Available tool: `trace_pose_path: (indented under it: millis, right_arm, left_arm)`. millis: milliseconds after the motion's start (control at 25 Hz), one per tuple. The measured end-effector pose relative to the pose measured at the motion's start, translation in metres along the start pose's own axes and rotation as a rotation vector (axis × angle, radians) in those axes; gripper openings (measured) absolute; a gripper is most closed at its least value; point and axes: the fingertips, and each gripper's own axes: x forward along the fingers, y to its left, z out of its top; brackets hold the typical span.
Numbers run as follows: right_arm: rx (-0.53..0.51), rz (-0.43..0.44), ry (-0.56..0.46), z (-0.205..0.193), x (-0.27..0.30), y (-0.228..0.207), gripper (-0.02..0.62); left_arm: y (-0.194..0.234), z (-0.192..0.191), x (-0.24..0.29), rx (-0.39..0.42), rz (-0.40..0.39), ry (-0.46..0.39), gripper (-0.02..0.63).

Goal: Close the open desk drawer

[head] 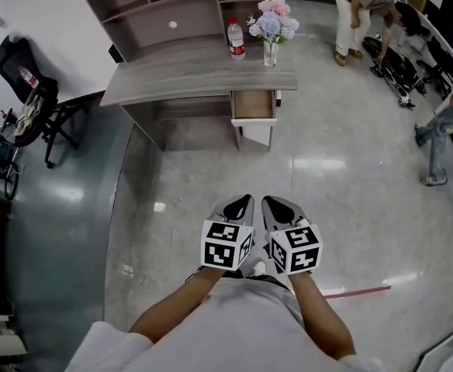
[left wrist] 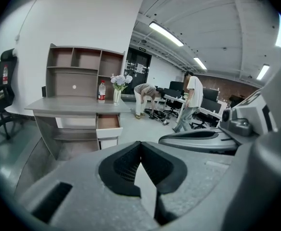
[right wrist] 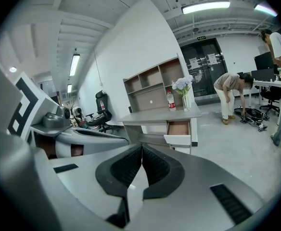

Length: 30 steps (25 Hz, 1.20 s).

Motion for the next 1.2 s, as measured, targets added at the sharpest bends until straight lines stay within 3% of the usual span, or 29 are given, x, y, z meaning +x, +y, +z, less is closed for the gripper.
trace_pose_path:
  millis: [400, 840, 1200]
  right_arm:
    - [0.026, -0.05, 0.009, 0.017, 0.053, -0.038, 0.002]
    - [0.066, -0.17, 0.03, 0.059, 0.154, -0.05, 0.002]
    - [0.083, -0.257, 0.034, 0.088, 0.229, -0.039, 0.002]
  left_arm:
    - [0.032, 0.021, 0.055, -0.008, -0.047, 0.019, 0.006]
    - [0.119, 0.074, 0.117, 0.023, -0.169, 0.047, 0.005]
    - [0.198, 0.108, 0.139, 0.049, -0.246, 0.055, 0.005]
